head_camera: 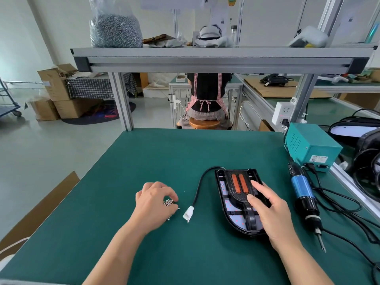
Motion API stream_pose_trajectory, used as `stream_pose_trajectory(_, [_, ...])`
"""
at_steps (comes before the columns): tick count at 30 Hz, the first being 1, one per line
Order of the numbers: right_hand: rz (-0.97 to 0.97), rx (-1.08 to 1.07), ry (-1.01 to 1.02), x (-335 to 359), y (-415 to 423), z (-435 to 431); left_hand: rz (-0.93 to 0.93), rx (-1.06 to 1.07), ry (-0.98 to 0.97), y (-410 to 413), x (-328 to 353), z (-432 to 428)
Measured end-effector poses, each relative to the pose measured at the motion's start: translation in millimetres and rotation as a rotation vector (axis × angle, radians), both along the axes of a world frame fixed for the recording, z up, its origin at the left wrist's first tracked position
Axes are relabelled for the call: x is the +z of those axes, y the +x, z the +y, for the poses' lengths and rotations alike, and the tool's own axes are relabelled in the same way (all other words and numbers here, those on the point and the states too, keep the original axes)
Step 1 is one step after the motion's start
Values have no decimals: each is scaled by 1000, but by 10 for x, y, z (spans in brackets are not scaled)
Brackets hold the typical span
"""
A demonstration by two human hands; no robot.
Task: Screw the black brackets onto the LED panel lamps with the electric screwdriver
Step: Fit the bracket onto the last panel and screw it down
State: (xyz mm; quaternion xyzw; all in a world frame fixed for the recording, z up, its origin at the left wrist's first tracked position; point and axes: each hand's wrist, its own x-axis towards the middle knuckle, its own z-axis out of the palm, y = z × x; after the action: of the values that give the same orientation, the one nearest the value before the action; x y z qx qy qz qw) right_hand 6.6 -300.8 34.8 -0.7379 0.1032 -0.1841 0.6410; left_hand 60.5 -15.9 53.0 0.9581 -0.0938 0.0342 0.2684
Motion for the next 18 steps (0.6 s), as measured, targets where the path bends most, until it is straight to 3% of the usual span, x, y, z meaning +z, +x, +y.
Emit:
stream_pose_trajectory(13, [66,10,-74,-21,-191,-11,-92,-136,289,81,-11,-118])
stream_pose_trajectory(18, [61,-3,-101,-14,-203,27,-189,-146,267,-43,-52,-300])
